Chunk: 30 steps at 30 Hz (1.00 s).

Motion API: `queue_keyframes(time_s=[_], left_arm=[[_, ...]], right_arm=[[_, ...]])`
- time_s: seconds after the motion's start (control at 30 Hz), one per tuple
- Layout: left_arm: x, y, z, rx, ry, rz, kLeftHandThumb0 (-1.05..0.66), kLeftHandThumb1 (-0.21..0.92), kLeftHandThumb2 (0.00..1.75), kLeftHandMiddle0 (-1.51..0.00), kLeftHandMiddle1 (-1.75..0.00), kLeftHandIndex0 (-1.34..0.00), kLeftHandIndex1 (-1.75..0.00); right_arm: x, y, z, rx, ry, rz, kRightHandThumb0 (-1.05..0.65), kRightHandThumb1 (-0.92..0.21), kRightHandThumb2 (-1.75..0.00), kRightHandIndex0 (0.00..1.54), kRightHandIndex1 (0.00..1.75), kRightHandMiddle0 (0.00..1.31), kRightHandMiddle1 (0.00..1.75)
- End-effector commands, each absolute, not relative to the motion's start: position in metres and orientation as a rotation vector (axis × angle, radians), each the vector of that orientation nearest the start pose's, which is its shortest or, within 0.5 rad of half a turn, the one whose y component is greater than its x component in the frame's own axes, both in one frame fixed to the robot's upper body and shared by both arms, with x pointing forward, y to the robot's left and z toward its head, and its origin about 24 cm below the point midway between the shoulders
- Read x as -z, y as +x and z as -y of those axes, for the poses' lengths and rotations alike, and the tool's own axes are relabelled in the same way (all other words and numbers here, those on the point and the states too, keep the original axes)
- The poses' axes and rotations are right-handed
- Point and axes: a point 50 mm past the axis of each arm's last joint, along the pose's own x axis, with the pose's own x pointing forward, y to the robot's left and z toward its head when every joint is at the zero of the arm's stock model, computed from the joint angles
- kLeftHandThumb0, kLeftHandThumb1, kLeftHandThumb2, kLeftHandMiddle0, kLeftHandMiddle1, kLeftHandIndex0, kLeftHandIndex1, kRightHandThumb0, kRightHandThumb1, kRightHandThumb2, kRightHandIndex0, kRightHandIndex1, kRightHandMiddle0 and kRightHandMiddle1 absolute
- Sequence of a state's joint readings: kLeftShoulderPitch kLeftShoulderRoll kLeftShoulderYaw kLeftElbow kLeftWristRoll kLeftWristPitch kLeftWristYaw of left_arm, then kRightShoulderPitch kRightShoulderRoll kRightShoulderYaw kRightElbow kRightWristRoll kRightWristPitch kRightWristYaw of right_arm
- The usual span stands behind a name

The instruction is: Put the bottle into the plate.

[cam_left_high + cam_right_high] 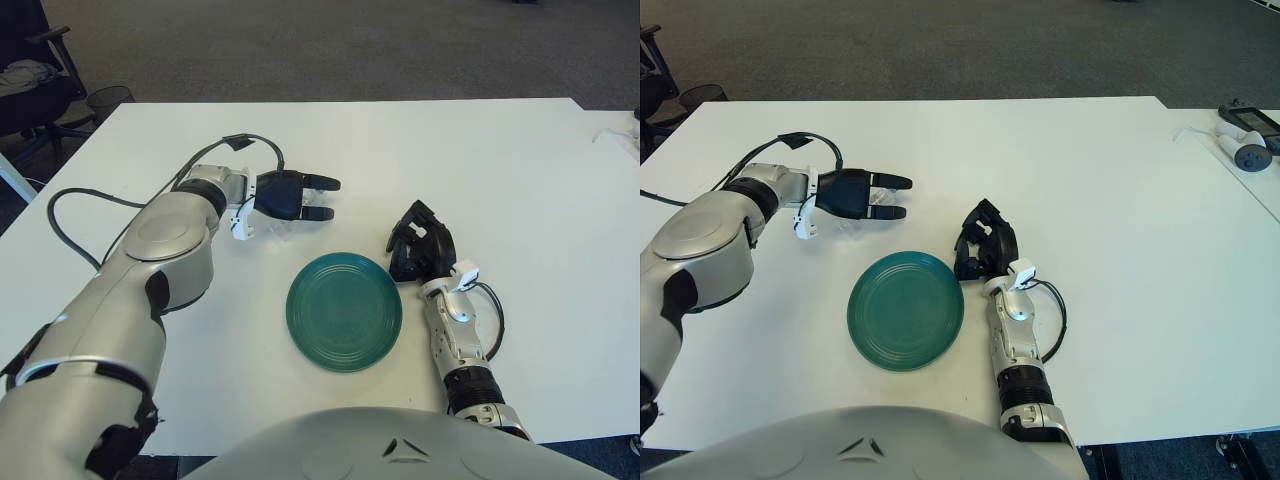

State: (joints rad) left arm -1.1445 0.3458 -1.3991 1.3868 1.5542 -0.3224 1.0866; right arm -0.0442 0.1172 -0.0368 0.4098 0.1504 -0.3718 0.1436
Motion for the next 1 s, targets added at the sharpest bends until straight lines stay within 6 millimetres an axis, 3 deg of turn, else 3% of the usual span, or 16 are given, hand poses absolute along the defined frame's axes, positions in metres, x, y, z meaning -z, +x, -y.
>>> queue_keyframes(time_s=[0.0,0.43,0.7,0.77,0.8,0.83,0.87,0.93,0.97], left_arm=[[-0.0519,0.3545,-0.1302,-1.215,-2.812,-1.645,-0.59,0.39,0.88,-0.2,-0.06,0.0,-0.69],[-0.0523,0.3559,-0.1322,-1.2,-2.872,-1.612,-0.61,0.39,0.88,-0.19,-0.06,0.0,-0.68],[-0.0524,0.3563,-0.1348,-1.158,-2.948,-1.619,-0.56,0.39,0.9,-0.27,-0.11,0.0,-0.84],[-0.0521,0.3562,-0.1363,-1.124,-2.987,-1.635,-0.5,0.35,0.98,-0.22,-0.71,0.0,-1.25],[-0.0518,0.3564,-0.1373,-1.103,-3.011,-1.628,-0.48,0.34,1.0,-0.23,-0.85,-0.01,-1.35],[-0.0516,0.3567,-0.1378,-1.091,-3.025,-1.621,-0.45,0.42,1.0,-0.27,-1.13,-0.17,-1.48],[-0.0513,0.3572,-0.1386,-1.08,-3.033,-1.6,-0.44,0.45,0.99,-0.28,-1.23,-0.22,-1.53],[-0.0507,0.3579,-0.1391,-1.07,-3.032,-1.567,-0.19,0.44,1.05,-0.48,-1.38,-0.3,-1.66],[-0.0505,0.3582,-0.1394,-1.067,-3.03,-1.554,-0.15,0.43,1.08,-0.51,-1.42,-0.31,-1.68]], right_arm=[[0.0737,0.1886,0.1315,0.032,0.327,-0.347,0.0,-0.01,-1.66,0.85,1.72,0.6,1.75],[0.074,0.1868,0.1353,0.032,0.318,-0.35,0.0,-0.01,-1.66,0.85,1.72,0.61,1.75],[0.0756,0.1862,0.1377,0.03,0.319,-0.358,0.0,-0.01,-1.67,0.85,1.72,0.61,1.75],[0.0759,0.1861,0.1383,0.029,0.319,-0.358,0.0,-0.01,-1.66,0.85,1.72,0.61,1.75],[0.0761,0.186,0.1387,0.028,0.318,-0.358,0.0,-0.01,-1.66,0.85,1.72,0.6,1.75],[0.0763,0.1859,0.1389,0.027,0.317,-0.357,0.0,-0.01,-1.66,0.86,1.71,0.6,1.75],[0.0765,0.1858,0.1389,0.026,0.316,-0.358,0.0,-0.01,-1.66,0.86,1.71,0.6,1.75],[0.0768,0.1855,0.1394,0.026,0.313,-0.359,0.0,-0.01,-1.66,0.86,1.7,0.6,1.75],[0.0769,0.1854,0.1395,0.025,0.312,-0.359,0.0,-0.01,-1.66,0.86,1.7,0.6,1.75]])
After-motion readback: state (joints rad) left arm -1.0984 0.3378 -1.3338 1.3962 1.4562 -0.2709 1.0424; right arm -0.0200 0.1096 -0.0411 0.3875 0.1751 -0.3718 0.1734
